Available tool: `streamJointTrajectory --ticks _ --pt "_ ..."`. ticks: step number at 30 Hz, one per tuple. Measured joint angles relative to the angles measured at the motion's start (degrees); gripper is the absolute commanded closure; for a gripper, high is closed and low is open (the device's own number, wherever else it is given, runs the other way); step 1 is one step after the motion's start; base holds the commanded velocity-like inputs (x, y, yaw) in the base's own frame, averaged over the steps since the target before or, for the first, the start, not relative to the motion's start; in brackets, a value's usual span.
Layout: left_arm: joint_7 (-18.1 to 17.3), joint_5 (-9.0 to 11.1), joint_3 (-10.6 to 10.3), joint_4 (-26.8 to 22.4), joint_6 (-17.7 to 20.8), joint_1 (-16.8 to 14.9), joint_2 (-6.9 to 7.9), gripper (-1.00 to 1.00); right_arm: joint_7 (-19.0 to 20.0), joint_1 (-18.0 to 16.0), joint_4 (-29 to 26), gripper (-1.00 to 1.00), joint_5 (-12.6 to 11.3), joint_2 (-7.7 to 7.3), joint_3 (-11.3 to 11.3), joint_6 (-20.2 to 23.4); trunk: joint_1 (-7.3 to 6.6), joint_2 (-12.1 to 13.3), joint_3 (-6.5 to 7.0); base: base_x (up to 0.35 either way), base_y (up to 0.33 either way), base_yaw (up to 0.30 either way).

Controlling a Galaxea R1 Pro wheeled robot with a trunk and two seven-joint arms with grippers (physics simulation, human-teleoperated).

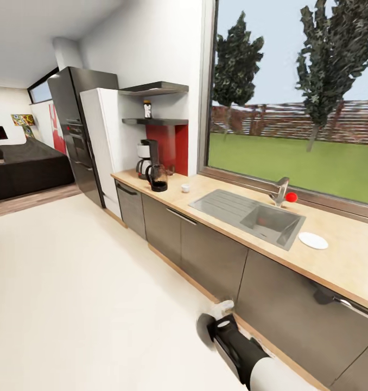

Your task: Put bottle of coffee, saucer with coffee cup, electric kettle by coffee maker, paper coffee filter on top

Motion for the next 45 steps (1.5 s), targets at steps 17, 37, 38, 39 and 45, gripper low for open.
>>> streamJointTrajectory --ticks 17,37,38,39,45 --pt "0.0 0.4 0.2 0.0 -0.8 0.0 -1.03 -1.0 5.6 1.2 20.8 1.0 -6.4 -1.71 -0.5 -16.0 0.0 0.0 0.01 0.0 0.0 0.001" --pt "0.0 0.5 0.4 -0.1 -1.3 -0.1 -1.96 -1.0 6.4 6.6 20.9 1.0 -6.7 -2.85 -0.5 -16.3 -0.03 0.0 -0.54 0.194 0.129 0.072" --pt "0.0 0.5 0.4 -0.1 -1.2 -0.1 -1.96 -1.0 6.4 6.6 20.9 1.0 -6.7 -2.86 -0.5 -16.3 -0.02 0.0 -0.61 0.28 0.213 0.167" --pt "0.0 0.5 0.5 -0.1 -1.2 -0.1 -1.97 -1.0 6.4 6.6 20.9 1.0 -6.7 -2.86 -0.5 -16.3 -0.03 0.0 -0.68 0.28 0.219 0.167" --pt "0.1 0.6 0.5 -0.1 -1.3 -0.1 -2.03 -1.0 6.4 6.7 21.0 1.0 -6.7 -2.86 -0.5 -16.3 -0.02 0.0 -1.1 0.274 0.232 0.17"
